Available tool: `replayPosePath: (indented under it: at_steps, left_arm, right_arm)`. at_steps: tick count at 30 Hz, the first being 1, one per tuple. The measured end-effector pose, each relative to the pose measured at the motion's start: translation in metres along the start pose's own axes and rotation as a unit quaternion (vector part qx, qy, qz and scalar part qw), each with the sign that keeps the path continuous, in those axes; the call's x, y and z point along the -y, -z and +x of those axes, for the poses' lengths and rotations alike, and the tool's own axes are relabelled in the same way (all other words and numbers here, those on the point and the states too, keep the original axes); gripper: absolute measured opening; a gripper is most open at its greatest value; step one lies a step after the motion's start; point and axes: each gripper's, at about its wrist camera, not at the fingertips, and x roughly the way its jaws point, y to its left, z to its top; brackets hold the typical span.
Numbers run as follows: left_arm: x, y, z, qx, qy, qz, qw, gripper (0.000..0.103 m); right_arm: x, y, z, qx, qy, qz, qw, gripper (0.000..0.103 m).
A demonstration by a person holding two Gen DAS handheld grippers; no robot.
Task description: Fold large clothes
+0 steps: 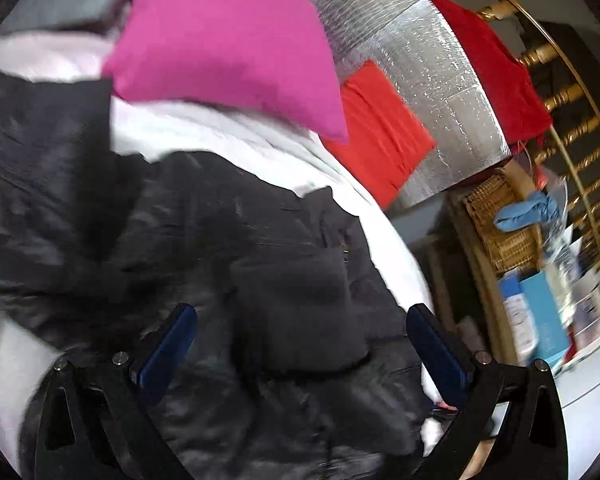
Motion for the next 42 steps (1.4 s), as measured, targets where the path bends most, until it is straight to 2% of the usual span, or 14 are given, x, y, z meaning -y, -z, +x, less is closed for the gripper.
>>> replayPosePath:
  at_steps: [3,5,12,13,14,15,23,28,30,33,35,38,40,42]
  left_arm:
    - [-0.002,-0.008,0.021,-0.029,0.000,-0.020,0.9994,0.103]
    - [-0.001,-0.009,0.036,-0.058,0.012,-0.034,0.9977,0.103]
    - [0.001,-0.009,0.052,-0.067,-0.006,-0.034,0.9972,0.100]
    - [0.000,-0.007,0.054,-0.071,-0.011,-0.032,0.9969,0.089]
    - [-0.001,-0.006,0.055,-0.075,-0.010,-0.032,0.9966,0.068]
    - [-0.001,-0.002,0.058,-0.085,-0.008,-0.030,0.9959,0.060]
    - [0.004,0.013,0.053,-0.098,-0.046,0.034,0.9935,0.021]
    - [0.021,0.012,0.019,-0.037,0.009,0.106,0.9936,0.019]
    - [0.037,0.012,0.004,0.010,0.032,0.161,0.9865,0.019]
    - [0.062,0.021,-0.010,0.090,0.046,0.254,0.9620,0.019]
    - [0.067,0.023,-0.009,0.099,0.039,0.275,0.9555,0.019]
    - [0.058,0.024,0.004,0.087,-0.028,0.296,0.9508,0.022]
    - [0.038,0.022,0.025,0.034,-0.094,0.293,0.9508,0.024]
    - [0.016,0.018,0.035,-0.011,-0.124,0.268,0.9553,0.024]
  right_arm:
    - [-0.010,0.003,0.022,-0.036,0.005,-0.017,0.999,0.080]
    - [-0.020,0.012,0.035,-0.061,0.021,-0.038,0.997,0.057]
    - [-0.051,0.030,0.037,-0.028,0.096,-0.113,0.989,0.046]
    - [-0.052,0.030,0.039,-0.028,0.100,-0.116,0.988,0.046]
    - [-0.053,0.031,0.041,-0.029,0.105,-0.118,0.987,0.046]
    - [-0.052,0.032,0.043,-0.030,0.104,-0.115,0.987,0.046]
    - [-0.049,0.034,0.035,-0.028,0.100,-0.104,0.989,0.046]
    - [-0.039,0.031,0.031,-0.026,0.090,-0.077,0.993,0.046]
    - [-0.037,0.031,0.027,-0.016,0.084,-0.068,0.994,0.043]
    - [-0.035,0.033,0.016,0.013,0.072,-0.055,0.996,0.036]
    - [-0.031,0.032,0.008,0.032,0.055,-0.036,0.997,0.033]
    - [-0.022,0.028,0.000,0.051,0.043,-0.013,0.998,0.032]
    - [-0.016,0.027,0.004,0.038,0.043,-0.005,0.998,0.032]
    - [-0.011,0.026,0.009,0.020,0.036,0.007,0.999,0.032]
